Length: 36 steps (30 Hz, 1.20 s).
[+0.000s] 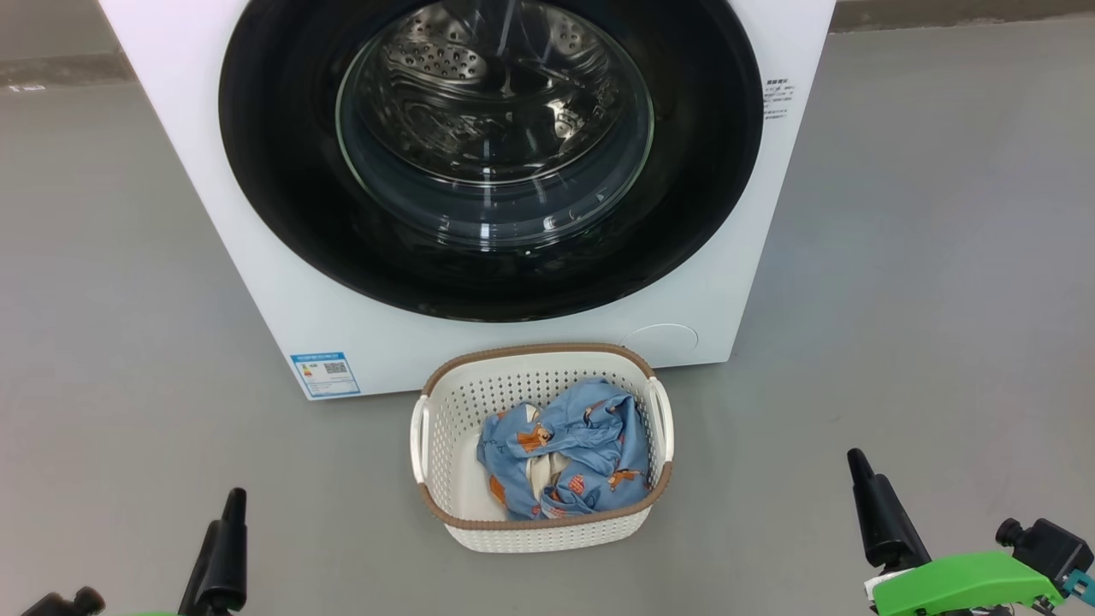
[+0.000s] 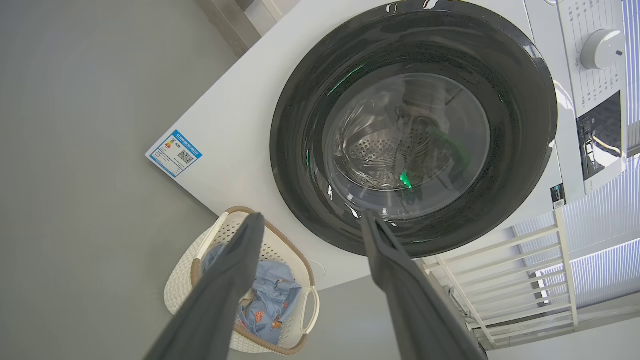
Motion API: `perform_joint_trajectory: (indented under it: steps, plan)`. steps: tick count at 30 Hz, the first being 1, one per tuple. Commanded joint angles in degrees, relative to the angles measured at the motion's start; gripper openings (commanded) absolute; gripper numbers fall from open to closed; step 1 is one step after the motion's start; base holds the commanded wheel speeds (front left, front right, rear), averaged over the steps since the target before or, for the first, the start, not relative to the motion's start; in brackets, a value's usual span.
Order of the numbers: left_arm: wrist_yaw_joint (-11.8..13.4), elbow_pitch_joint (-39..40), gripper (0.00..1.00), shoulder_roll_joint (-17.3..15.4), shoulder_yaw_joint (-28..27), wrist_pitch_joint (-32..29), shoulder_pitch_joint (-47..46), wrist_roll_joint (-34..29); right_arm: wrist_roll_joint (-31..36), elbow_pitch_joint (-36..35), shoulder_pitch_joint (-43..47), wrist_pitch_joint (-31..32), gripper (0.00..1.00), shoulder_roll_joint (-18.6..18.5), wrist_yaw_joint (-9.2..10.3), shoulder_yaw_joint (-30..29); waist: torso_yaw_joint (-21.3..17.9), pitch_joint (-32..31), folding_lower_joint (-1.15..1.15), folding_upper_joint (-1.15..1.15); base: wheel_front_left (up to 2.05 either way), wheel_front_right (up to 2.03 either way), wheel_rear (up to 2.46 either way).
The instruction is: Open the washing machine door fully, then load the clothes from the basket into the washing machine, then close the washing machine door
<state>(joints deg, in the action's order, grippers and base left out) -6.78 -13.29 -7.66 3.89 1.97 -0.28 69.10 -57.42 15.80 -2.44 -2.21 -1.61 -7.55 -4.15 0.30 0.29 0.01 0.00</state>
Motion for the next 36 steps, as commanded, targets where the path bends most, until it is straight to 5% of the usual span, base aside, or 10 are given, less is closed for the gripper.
perform_joint_trajectory:
  steps: [1, 36]
  plan:
    - [-0.31, 1.86, 1.00, -2.11, -0.22, 0.82, -2.34, -2.50, 3.29, -1.07, -2.45, -0.77, 1.00, -0.55, 0.03, 1.16, 0.00, -0.02, -0.01, 0.00, 0.00, 0.00, 0.00]
    - [-0.50, 2.22, 1.00, -7.39, 4.98, 6.60, -2.76, -26.07, 33.78, 2.34, -4.83, -6.42, 1.00, -0.89, 0.05, 2.38, 0.25, -0.05, -0.01, 0.00, 0.00, 0.00, 0.00]
